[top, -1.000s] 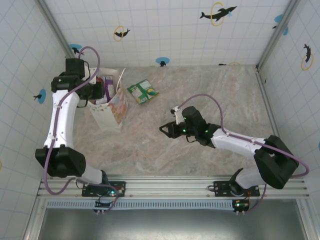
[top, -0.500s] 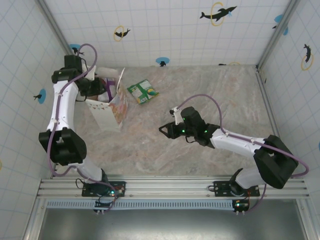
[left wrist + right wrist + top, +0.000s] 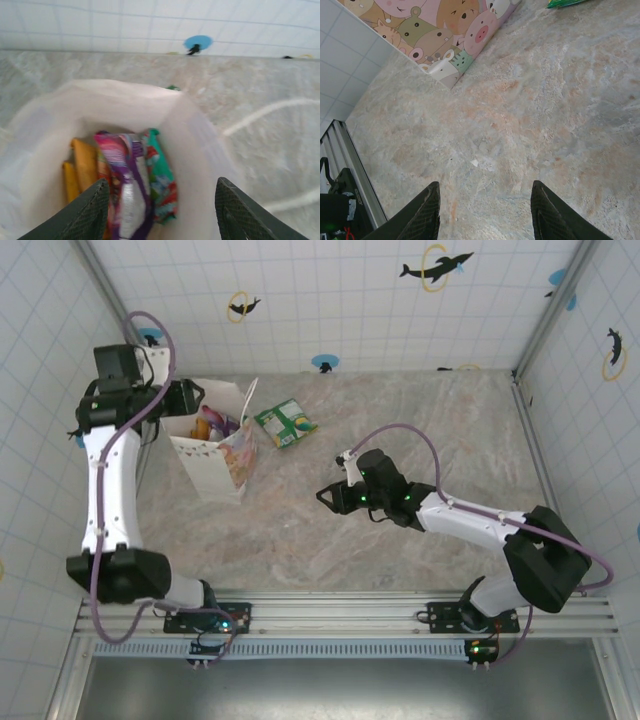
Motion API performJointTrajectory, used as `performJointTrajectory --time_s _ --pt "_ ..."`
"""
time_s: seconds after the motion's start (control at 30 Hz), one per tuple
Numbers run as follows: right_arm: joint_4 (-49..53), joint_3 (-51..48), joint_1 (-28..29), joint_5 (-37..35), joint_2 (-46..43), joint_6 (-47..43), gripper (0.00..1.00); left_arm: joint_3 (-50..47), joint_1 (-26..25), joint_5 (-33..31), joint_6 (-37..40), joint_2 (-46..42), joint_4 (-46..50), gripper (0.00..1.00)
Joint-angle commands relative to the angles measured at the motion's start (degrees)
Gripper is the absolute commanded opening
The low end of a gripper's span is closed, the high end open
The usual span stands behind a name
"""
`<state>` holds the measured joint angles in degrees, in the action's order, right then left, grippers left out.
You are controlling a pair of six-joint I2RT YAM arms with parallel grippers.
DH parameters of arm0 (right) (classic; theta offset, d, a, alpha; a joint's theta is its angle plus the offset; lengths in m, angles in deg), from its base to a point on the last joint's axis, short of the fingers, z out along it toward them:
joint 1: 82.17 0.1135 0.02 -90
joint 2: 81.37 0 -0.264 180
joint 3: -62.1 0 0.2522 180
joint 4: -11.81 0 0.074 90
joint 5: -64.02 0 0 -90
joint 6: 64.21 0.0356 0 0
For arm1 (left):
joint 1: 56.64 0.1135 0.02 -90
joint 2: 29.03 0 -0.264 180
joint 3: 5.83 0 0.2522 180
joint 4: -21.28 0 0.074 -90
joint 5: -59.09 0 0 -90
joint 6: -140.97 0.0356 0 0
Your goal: Place the snacks into the paper bag
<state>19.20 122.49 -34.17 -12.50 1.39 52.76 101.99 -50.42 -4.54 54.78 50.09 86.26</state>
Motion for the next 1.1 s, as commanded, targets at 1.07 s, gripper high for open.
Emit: performJointTrajectory --time_s 1.07 --pt "-24.6 17.3 -3.1 -15.2 29.3 36.6 0.55 -16.1 -13.5 -5.5 2.4 -6.2 -13.1 0.64"
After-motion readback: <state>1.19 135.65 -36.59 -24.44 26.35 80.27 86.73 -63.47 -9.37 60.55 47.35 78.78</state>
